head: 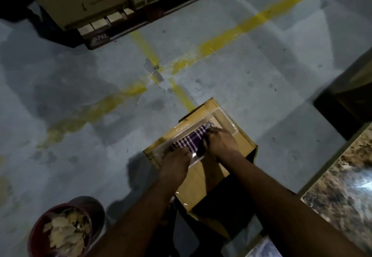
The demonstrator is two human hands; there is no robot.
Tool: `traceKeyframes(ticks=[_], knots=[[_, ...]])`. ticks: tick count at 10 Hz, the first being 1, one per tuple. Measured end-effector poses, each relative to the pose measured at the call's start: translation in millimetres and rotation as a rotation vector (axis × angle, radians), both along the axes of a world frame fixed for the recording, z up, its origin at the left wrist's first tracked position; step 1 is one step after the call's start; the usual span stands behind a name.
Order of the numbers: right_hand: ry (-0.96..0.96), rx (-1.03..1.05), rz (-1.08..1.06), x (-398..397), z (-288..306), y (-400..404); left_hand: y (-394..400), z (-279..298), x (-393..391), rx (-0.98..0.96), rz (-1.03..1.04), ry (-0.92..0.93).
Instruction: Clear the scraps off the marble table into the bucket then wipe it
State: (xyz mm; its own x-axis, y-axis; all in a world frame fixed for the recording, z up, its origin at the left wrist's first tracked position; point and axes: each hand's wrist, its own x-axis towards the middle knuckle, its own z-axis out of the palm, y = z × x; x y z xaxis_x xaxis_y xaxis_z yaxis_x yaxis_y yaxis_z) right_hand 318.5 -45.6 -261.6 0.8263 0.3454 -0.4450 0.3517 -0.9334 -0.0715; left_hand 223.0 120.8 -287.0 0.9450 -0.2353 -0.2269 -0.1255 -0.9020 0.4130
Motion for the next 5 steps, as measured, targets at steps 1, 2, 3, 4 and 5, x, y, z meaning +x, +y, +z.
traceKeyframes(ticks=[1,2,3,4,5], knots=[[0.102,-0.120,0.056,-4.9,-5.0,0.8,2.7,-6.4,8.4,-0.011,-0.045,0.108],[0.112,-0.128,0.082,-6.2,4.8,-3.0,3.2,-3.3,13.4,0.010,-0.052,0.151],[0.093,-0.051,0.047,-9.3,29.8,-7.6,0.0,21.0,13.6,0.012,-0.020,0.118],[0.056,-0.002,-0.018,-21.6,67.7,-11.5,1.7,55.9,10.8,0.040,0.012,0.013],[-0.029,0.055,-0.051,-41.7,110.1,-13.3,0.4,101.3,8.7,0.002,0.006,-0.178]])
